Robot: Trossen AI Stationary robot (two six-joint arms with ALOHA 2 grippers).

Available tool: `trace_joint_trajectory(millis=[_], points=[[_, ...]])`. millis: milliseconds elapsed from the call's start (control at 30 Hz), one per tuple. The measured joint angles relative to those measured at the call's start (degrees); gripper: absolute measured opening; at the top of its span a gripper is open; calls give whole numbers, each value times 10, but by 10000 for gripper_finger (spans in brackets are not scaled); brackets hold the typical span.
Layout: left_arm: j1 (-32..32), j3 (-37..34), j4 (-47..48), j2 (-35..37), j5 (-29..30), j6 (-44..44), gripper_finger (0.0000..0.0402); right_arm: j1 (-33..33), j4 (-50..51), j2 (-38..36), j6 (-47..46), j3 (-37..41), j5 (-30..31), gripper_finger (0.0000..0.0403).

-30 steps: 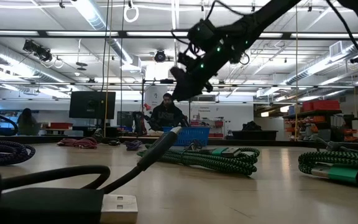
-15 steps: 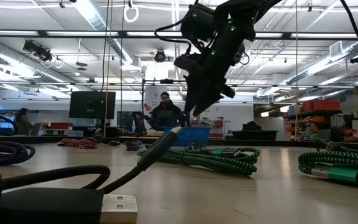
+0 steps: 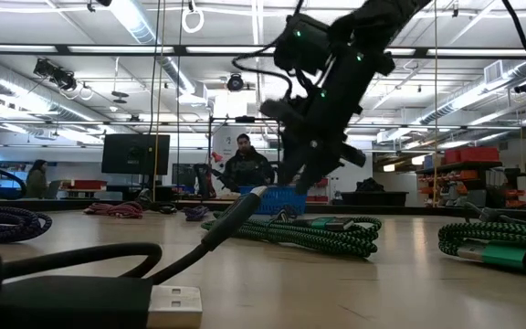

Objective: Pick & Place USB Port
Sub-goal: Put the black charger cable into the blue bin

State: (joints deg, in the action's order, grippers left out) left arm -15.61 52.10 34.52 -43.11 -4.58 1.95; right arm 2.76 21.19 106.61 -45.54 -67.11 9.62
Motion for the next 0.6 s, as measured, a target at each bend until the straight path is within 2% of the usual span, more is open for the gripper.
trace_joint_trajectory(millis=[333,533,600], points=[[0,0,0,0,16,4,193,0,-52,1,-5,21,15,195],[0,0,0,0,19,4,193,-5,-62,15,-7,21,27,201],[0,0,0,0,19,4,193,-9,-92,31,-7,21,20,201]])
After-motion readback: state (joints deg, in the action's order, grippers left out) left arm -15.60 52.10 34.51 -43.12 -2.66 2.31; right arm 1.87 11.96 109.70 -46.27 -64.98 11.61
